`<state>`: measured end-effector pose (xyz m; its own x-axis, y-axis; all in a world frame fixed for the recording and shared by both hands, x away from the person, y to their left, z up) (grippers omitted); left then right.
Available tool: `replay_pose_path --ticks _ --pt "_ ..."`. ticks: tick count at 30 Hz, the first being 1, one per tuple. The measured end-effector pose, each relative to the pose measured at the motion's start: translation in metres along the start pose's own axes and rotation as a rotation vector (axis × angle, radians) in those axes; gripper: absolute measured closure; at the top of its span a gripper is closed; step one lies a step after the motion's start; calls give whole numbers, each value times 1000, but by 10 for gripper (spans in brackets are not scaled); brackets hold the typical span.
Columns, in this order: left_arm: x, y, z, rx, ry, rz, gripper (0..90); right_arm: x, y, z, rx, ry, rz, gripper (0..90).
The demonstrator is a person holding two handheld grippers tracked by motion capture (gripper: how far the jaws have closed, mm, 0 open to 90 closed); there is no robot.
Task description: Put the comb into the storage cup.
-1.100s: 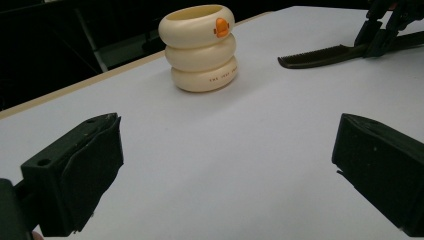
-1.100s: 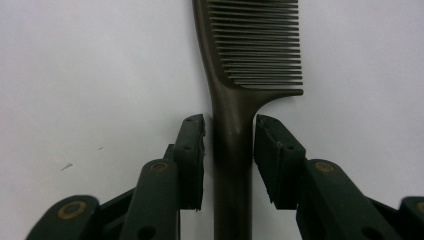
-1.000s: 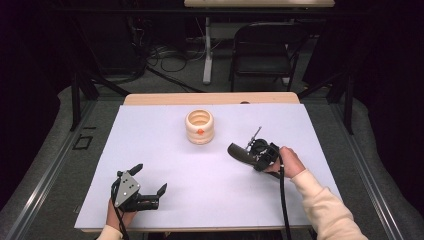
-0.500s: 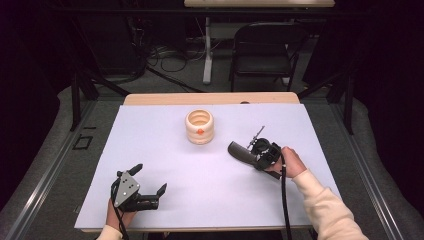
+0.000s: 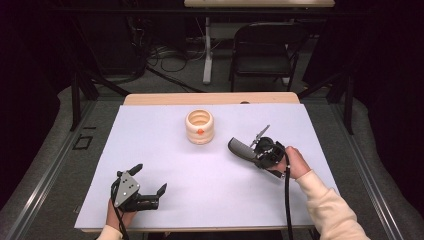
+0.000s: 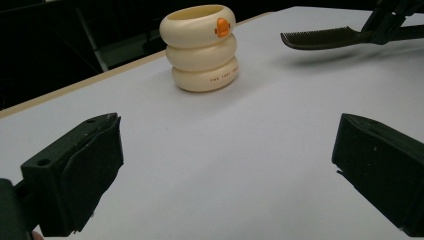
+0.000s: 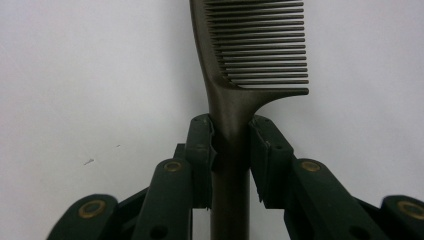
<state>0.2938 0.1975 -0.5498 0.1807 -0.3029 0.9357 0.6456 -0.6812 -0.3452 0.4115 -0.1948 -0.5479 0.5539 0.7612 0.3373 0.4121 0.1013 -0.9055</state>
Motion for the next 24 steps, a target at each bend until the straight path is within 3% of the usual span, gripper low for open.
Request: replay_pose_path --ticks 24 --pt "0 -1 0 2 1 -2 1 -1 -15 4 -10 2 -96 724"
Point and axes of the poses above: each handheld gripper's, and its own axes: y roughly forward along the jaws, x roughly out of its top, z roughly to its left, the point moved 4 cm from there along y, roughly forward along the jaws, and after that the axes turned 11 degrees about -x, right-handed, at the moved point
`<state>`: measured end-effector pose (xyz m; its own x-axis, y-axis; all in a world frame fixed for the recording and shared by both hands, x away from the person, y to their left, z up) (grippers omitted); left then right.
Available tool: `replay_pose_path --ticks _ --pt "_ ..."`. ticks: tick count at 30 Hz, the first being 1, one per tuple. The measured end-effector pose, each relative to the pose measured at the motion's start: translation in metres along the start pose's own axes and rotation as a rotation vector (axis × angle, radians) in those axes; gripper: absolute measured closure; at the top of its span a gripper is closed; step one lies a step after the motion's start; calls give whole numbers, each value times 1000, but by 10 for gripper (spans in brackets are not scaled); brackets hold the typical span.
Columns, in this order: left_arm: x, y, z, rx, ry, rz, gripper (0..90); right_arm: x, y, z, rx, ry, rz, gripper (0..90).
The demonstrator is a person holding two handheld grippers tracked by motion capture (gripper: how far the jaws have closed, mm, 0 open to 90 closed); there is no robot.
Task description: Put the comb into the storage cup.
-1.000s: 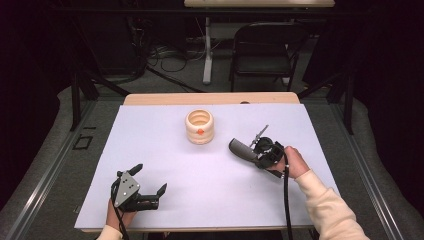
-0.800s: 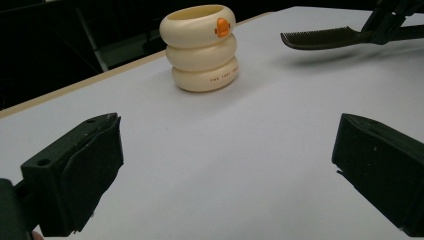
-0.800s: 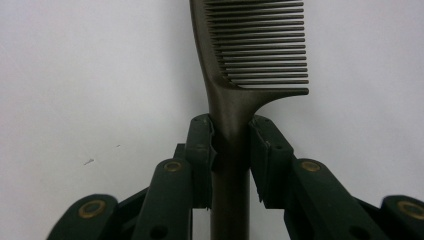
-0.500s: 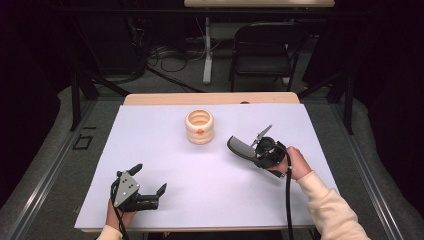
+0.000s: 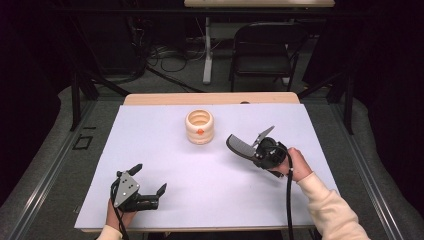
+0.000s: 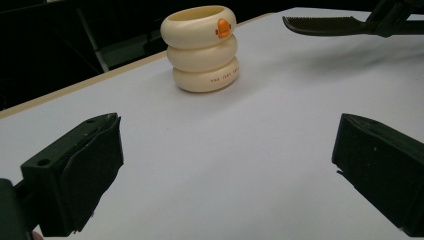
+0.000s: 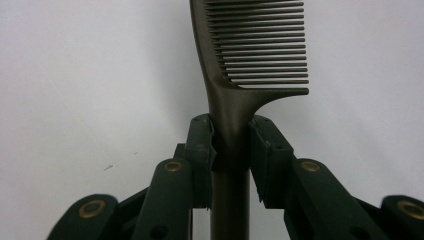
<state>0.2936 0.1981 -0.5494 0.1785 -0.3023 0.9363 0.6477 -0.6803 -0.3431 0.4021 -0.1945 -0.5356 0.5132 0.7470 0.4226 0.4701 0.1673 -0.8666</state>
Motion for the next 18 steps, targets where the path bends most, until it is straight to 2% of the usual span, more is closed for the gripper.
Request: replay_pose_path --ticks 14,18 --pt "0 -1 0 2 3 -2 1 0 -3 1 -10 8 -55 725" --pt "0 0 1 2 -1 -3 1 -1 -2 -2 5 20 -67 725"
Point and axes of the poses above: each handheld gripper's, and its own axes: y roughly forward along the jaws, x roughly out of its top, z roughly to its left, the point moved 4 cm from there along y, roughly forward along the jaws, and after that the axes turned 11 degrees about -x, right-handed, at the moved point
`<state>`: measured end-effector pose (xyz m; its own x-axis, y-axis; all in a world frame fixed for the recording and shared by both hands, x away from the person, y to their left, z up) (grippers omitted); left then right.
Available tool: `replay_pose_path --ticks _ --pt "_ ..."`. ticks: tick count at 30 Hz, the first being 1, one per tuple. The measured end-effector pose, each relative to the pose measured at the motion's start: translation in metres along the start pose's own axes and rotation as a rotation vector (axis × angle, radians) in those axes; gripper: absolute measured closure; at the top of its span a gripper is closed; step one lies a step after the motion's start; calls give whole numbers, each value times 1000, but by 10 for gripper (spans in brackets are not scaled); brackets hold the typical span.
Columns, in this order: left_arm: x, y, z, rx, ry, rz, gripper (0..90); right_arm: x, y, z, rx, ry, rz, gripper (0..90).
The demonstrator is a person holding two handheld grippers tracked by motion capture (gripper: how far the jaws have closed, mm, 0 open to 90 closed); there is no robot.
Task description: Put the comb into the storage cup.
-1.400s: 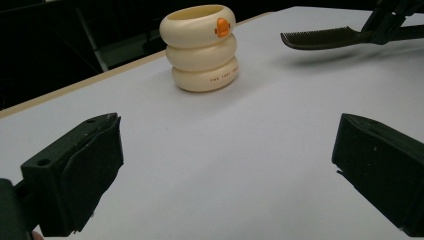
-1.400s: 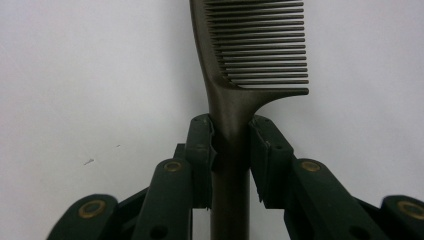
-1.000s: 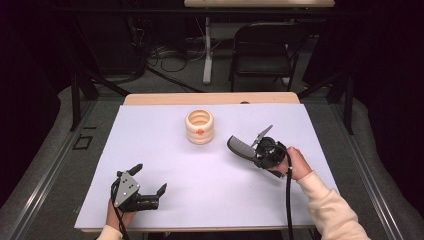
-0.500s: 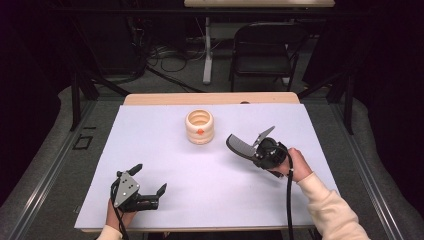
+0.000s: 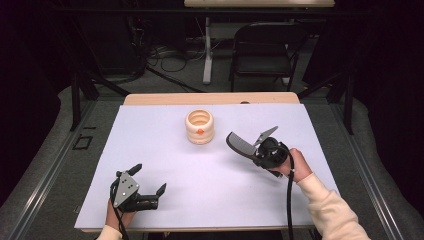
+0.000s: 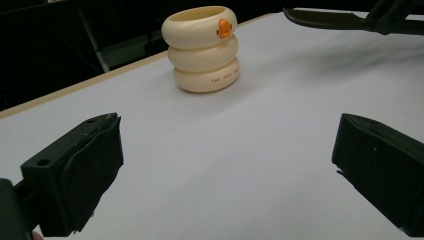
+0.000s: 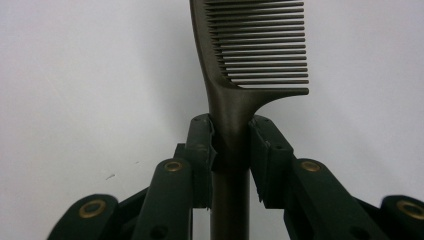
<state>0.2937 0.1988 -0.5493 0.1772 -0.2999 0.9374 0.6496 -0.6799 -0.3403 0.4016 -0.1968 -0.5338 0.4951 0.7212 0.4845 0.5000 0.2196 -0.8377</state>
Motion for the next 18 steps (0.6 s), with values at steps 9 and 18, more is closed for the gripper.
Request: replay_pose_path --ticks 9,18 --pt "0 0 0 0 4 -3 1 2 -3 2 -5 8 -24 725" --pt "0 -1 0 -1 1 -2 1 2 -4 0 -1 7 -42 725"
Point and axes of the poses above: each handheld gripper's, and its own axes: y roughly forward along the jaws, x roughly out of its top, z roughly to its left, the point moved 4 cm from there along y, roughly forward along the jaws, and after that the axes turned 11 degrees about -x, right-handed, at the moved point
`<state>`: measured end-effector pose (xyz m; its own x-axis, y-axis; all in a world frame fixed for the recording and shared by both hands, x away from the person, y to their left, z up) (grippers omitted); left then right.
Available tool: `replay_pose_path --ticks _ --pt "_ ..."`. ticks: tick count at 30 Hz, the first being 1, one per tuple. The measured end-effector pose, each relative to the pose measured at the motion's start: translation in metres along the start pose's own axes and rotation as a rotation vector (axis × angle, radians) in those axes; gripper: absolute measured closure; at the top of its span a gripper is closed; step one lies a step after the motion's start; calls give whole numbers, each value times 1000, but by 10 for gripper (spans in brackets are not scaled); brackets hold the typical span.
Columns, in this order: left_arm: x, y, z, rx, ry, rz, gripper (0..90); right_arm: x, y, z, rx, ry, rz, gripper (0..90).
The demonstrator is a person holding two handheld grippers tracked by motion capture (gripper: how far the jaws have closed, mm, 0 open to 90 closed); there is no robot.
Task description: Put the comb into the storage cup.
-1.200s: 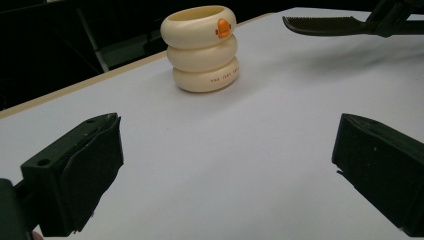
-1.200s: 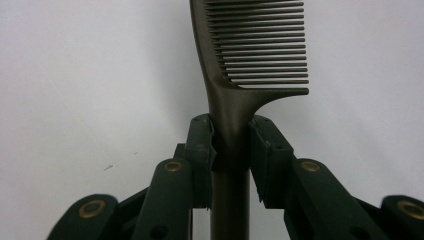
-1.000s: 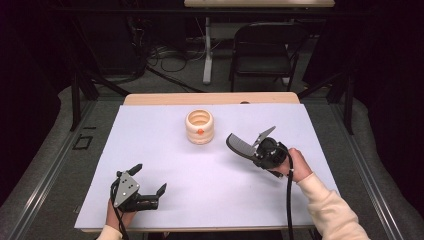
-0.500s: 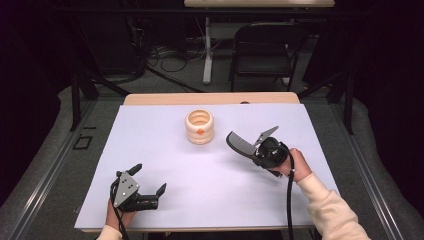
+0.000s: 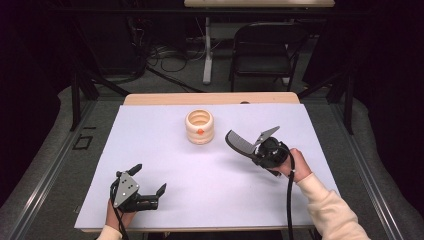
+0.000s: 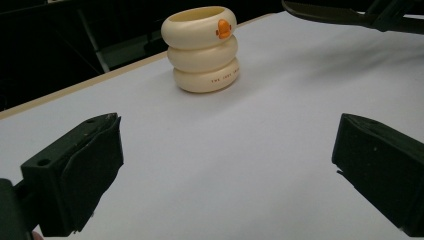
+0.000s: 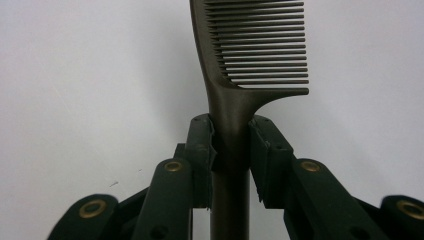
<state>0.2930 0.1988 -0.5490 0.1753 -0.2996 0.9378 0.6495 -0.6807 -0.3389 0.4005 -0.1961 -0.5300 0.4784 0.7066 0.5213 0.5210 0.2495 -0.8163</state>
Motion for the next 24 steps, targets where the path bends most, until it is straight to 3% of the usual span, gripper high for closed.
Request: replay_pose_path --ticks 24 --pt "0 0 0 2 -1 -1 1 5 -7 -2 -14 31 -74 725"
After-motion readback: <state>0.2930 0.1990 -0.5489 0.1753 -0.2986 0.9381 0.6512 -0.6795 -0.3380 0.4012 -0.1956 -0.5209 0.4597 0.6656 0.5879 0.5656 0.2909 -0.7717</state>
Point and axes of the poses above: each handheld gripper's, and its own axes: y roughly forward along the jaws, x roughly out of its top, z roughly to its left, the point moved 4 cm from there along y, roughly forward along the jaws, and after that the axes turned 11 degrees about -x, right-handed, at the moved point
